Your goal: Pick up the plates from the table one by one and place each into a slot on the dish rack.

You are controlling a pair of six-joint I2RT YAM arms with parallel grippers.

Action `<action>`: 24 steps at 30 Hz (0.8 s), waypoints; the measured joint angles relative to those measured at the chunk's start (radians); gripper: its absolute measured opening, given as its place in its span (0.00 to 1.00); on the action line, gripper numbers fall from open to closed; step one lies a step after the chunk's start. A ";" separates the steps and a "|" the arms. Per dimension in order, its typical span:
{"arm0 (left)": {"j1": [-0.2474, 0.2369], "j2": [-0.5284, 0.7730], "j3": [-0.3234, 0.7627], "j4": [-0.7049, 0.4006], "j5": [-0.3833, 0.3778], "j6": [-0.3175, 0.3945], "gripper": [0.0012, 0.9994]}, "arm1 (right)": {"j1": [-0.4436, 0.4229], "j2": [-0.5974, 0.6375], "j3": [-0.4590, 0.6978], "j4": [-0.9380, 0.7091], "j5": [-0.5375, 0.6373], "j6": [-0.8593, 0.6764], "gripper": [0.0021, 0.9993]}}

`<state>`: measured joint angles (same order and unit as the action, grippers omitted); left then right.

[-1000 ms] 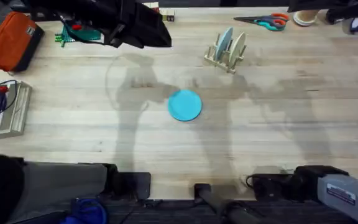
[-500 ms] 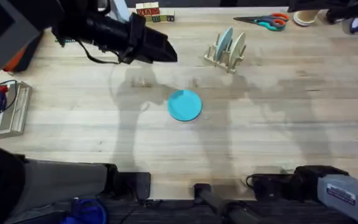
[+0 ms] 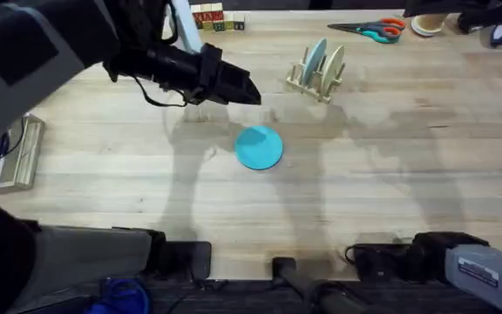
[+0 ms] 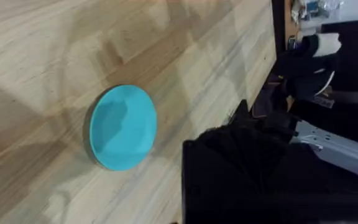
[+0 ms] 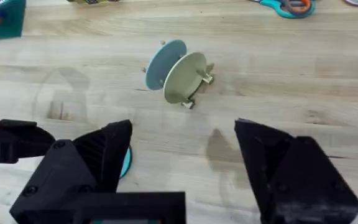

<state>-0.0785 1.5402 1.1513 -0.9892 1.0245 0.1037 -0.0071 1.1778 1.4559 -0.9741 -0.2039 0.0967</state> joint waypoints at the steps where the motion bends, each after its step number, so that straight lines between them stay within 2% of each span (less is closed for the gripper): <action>1: -0.003 0.000 -0.002 0.006 0.000 -0.004 0.04 | 0.000 0.000 0.000 0.000 0.000 0.000 0.99; 14: -0.016 0.004 -0.004 0.016 -0.027 -0.028 0.04 | 0.000 0.000 0.000 0.000 0.000 0.000 0.99; 24: -0.044 0.117 -0.004 0.022 -0.027 -0.037 0.04 | 0.000 0.000 0.000 0.000 0.000 0.000 0.99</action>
<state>-0.1228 1.6567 1.1469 -0.9673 0.9977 0.0666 -0.0071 1.1778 1.4559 -0.9745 -0.2039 0.0967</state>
